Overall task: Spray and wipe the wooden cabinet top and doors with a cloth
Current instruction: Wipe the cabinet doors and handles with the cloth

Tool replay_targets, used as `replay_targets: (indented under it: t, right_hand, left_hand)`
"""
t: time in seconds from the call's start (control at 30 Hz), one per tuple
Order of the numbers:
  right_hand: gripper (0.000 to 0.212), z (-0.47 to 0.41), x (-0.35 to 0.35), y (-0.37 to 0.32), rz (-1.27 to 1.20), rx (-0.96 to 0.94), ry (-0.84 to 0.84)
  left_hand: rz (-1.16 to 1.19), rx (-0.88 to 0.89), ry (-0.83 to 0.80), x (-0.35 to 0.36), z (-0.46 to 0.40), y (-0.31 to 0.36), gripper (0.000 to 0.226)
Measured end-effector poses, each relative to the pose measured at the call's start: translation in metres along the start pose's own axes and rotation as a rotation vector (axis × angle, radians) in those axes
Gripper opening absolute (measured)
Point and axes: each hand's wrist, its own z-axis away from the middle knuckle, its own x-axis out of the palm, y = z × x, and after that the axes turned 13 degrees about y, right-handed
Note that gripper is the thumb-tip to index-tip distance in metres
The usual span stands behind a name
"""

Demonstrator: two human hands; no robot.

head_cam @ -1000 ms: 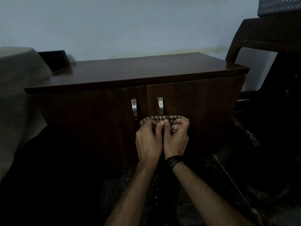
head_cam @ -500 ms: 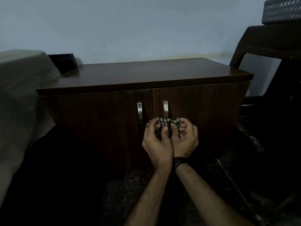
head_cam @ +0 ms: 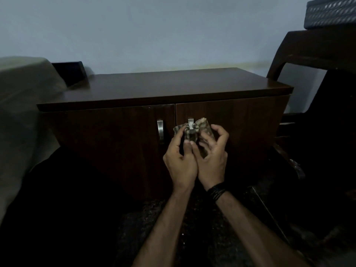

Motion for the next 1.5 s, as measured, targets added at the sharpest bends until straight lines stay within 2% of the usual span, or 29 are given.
replay_targets:
  t: [0.07,0.17,0.3,0.53,0.6,0.7,0.83,0.93,1.13,1.23,1.4,1.5]
  right_hand:
    - [0.064,-0.001,0.000,0.001,0.043,-0.002,0.007]
    - [0.063,-0.001,0.002,0.001,0.072,0.026,0.026]
    - [0.062,-0.002,0.001,-0.001,0.070,0.038,0.049]
    - [0.078,-0.020,0.011,-0.018,-0.103,0.063,0.066]
    - [0.078,-0.020,0.010,-0.018,-0.074,0.049,0.049]
    - [0.071,-0.010,0.007,-0.012,0.036,0.015,0.018]
    - [0.071,-0.005,0.002,-0.006,0.103,0.018,0.016]
    - [0.073,-0.005,0.003,-0.007,0.093,0.047,0.027]
    - [0.089,-0.014,0.011,-0.015,-0.050,0.054,0.074]
    - [0.085,-0.013,0.011,-0.014,-0.038,0.039,0.066]
    - [0.075,-0.004,0.007,-0.004,0.084,0.025,0.049]
    - [0.073,-0.002,0.006,-0.004,0.091,0.033,0.056]
  left_hand:
    - [-0.026,-0.010,-0.059,-0.004,-0.005,0.000,0.034]
    - [-0.109,0.067,-0.116,-0.009,-0.009,0.001,0.031]
    - [-0.173,0.110,-0.118,-0.011,-0.006,-0.001,0.031]
    - [0.083,-0.159,-0.112,-0.003,-0.014,0.002,0.049]
    - [0.033,-0.132,-0.128,-0.005,-0.013,0.000,0.047]
    - [-0.096,0.016,-0.165,-0.012,-0.010,0.000,0.038]
    - [-0.229,0.132,-0.194,-0.016,-0.008,-0.007,0.038]
    - [-0.214,0.093,-0.176,-0.015,-0.006,-0.002,0.042]
    - [-0.012,-0.113,-0.156,-0.008,-0.008,0.012,0.057]
    - [-0.015,-0.090,-0.152,-0.009,-0.008,0.010,0.054]
    - [-0.145,0.009,-0.180,-0.016,-0.006,-0.001,0.039]
    - [-0.153,0.000,-0.165,-0.017,-0.005,-0.003,0.038]
